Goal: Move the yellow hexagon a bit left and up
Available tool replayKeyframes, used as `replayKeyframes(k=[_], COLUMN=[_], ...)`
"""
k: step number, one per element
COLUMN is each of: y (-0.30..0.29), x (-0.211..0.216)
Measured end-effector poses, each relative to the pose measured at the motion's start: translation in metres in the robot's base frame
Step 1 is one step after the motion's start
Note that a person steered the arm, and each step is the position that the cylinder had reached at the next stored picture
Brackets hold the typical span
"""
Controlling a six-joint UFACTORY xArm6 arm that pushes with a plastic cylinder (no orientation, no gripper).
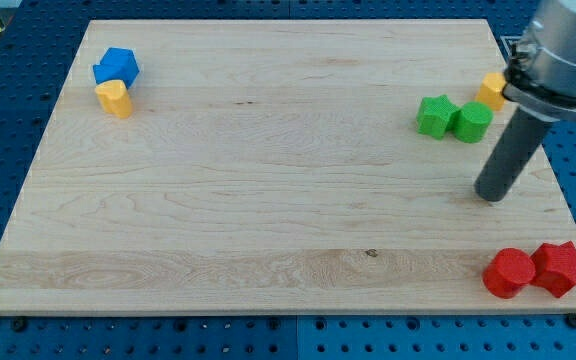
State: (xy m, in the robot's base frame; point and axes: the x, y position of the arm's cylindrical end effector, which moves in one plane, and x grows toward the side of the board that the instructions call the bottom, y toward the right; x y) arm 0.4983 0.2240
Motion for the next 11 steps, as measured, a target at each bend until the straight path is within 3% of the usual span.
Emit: replayKeyframes(k=[2,6,11], y=[0.04,0.067,-0.011], x=[-0.041,-0.131,-0.138])
